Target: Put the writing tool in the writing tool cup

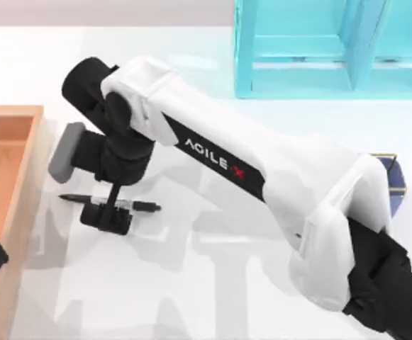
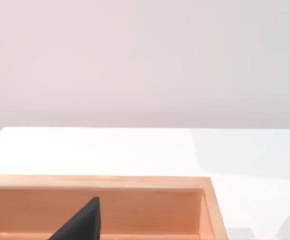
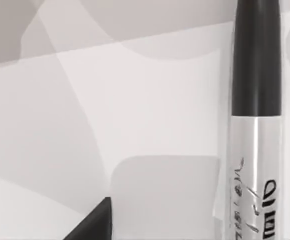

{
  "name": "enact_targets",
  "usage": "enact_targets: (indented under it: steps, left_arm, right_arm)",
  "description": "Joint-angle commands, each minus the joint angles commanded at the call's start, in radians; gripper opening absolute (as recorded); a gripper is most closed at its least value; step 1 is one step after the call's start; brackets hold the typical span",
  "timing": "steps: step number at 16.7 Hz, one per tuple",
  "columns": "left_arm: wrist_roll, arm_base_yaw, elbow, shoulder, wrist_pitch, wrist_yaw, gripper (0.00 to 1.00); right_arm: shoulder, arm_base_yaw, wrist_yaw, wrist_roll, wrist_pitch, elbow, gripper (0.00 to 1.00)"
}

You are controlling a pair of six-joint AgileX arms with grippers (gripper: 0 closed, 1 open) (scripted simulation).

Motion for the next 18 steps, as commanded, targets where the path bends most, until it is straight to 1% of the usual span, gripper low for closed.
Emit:
enact_targets:
  steps: [7,8,15,16,18]
  left_arm:
    - [0.000,0.000,0.000,0.000,0.000,0.000,1.00]
    - [0.000,0.000,0.000,0.000,0.000,0.000,1.00]
    - [0.000,0.000,0.000,0.000,0.000,0.000,1.00]
    - [0.000,0.000,0.000,0.000,0.000,0.000,1.00]
    - [0.000,0.000,0.000,0.000,0.000,0.000,1.00]
  right_arm:
    - [0.000,0.000,0.000,0.000,0.000,0.000,0.02]
    - [0.000,0.000,0.000,0.000,0.000,0.000,0.00]
    - [0.000,0.000,0.000,0.000,0.000,0.000,0.00]
    - [-0.052,0.001,-0.018,0.014,-0.008,-0.007,0.00]
    - [-0.065,0.000,-0.013,0.021,-0.015,-0.014,0.00]
